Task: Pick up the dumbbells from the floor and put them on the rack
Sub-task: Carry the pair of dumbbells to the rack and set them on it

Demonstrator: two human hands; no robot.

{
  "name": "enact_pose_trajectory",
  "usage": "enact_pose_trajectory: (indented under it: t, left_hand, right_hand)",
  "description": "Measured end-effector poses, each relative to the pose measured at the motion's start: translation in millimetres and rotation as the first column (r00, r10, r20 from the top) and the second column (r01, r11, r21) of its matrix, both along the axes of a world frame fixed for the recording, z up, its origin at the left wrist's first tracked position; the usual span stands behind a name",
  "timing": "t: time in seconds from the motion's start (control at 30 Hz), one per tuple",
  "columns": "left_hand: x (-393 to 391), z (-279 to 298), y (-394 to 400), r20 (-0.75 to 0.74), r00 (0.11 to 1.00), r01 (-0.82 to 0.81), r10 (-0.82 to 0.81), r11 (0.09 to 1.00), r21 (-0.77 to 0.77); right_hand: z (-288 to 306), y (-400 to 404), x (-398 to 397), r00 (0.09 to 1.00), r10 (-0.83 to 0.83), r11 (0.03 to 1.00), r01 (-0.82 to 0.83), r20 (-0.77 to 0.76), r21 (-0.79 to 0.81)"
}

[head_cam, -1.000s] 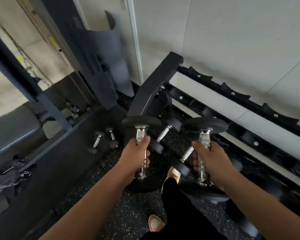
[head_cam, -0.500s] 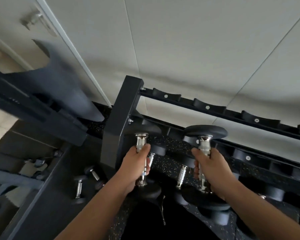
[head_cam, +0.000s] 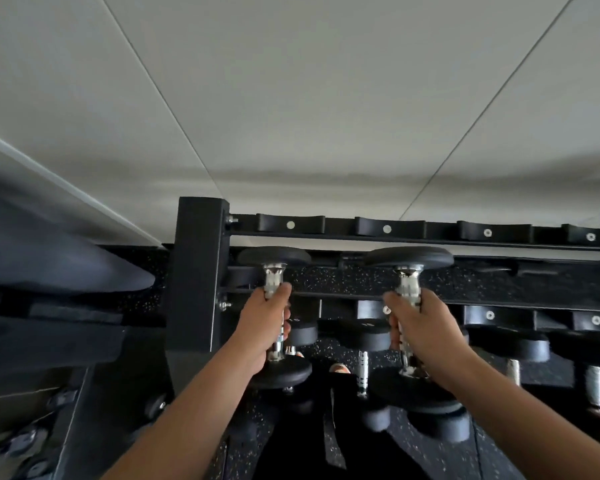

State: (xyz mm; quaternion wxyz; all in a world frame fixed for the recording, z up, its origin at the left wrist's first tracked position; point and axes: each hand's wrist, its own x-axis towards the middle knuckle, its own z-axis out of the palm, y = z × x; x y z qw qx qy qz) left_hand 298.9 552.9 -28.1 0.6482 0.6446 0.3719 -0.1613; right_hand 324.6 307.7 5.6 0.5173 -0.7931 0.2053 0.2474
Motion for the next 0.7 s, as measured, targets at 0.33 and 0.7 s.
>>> enact_pose_trajectory:
  t: [0.33, 0.7]
  left_hand:
    - [66, -31, 22, -0.029, 0.998, 0.053, -0.055, 0.996, -0.066]
    - [92, -61, 24, -0.041, 0.997, 0.062, -0.065, 0.996, -0.064]
  right_hand:
    - [-17, 24, 28, 0.993, -0.120, 0.993, 0.120, -0.009, 0.004]
    - [-28, 30, 41, 0.988, -0.153, 0.988, 0.153, -0.035, -0.012]
